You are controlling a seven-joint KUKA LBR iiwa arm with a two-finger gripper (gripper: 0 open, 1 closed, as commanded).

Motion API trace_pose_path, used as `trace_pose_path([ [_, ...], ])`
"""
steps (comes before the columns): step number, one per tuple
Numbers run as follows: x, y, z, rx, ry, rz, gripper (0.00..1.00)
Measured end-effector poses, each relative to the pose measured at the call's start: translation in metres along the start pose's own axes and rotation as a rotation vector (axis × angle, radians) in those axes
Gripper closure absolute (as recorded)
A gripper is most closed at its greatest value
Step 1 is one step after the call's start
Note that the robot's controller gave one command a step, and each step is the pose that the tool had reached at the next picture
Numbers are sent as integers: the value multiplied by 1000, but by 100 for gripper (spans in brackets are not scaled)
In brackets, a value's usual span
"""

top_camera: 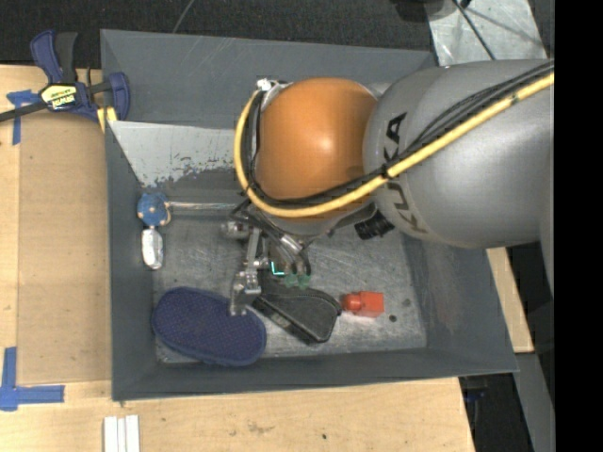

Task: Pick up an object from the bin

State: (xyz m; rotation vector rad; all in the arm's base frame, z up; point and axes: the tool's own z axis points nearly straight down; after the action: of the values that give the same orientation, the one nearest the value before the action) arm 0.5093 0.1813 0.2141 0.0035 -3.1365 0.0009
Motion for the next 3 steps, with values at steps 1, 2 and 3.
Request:
trace_pose_path([
  [1,15,37,139,3,-15,-253,0],
  [2,20,31,112,-1,-18,-714,0],
  [3,19,57,107,1,-14,-1064,0],
])
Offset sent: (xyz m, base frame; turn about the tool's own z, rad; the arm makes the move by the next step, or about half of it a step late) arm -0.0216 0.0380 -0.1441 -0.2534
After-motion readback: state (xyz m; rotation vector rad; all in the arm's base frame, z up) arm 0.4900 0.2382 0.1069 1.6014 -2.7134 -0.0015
